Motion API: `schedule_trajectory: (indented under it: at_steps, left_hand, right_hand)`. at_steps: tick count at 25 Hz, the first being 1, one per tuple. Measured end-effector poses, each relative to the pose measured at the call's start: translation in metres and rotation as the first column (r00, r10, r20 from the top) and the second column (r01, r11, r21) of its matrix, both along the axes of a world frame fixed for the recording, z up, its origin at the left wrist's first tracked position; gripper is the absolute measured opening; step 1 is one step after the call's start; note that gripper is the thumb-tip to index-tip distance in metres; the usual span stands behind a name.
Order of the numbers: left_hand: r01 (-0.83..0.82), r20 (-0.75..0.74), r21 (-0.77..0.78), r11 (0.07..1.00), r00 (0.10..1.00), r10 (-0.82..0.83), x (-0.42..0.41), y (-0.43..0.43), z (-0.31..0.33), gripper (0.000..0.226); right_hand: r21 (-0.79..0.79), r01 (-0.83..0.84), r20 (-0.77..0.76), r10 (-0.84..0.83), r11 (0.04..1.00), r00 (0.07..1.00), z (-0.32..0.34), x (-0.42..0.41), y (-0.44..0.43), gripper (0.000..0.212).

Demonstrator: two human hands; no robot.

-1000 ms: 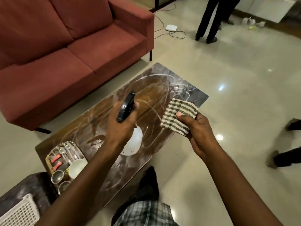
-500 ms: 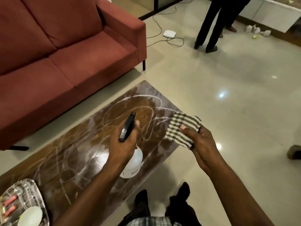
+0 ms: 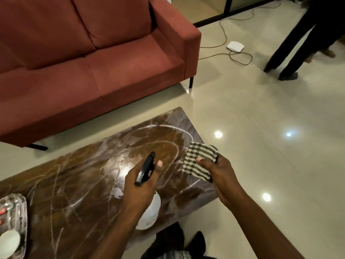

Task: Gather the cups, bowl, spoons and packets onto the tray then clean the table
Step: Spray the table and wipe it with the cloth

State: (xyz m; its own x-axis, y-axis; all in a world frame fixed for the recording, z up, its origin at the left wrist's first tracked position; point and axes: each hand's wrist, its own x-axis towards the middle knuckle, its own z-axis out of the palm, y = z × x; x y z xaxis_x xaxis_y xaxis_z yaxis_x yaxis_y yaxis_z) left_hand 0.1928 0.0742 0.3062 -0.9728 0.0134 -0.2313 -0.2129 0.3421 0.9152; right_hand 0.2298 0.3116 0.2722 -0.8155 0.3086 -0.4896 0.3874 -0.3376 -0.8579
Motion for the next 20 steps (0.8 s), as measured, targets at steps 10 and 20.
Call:
schedule_trajectory:
  at_steps: [10,20]
  left_hand:
    - [0.081,0.086,-0.104,0.991,0.994,-0.073,-0.150,0.065,-0.116,0.015]
    - [0.012,0.169,-0.233,0.972,0.985,0.029,-0.269,0.139,-0.271,0.028]
  right_hand:
    - [0.272,-0.130,0.174,0.084,0.954,0.981,-0.131,-0.120,0.052,0.038]
    - [0.662,-0.158,0.036,0.180,0.733,0.983,-0.264,-0.230,0.108,0.053]
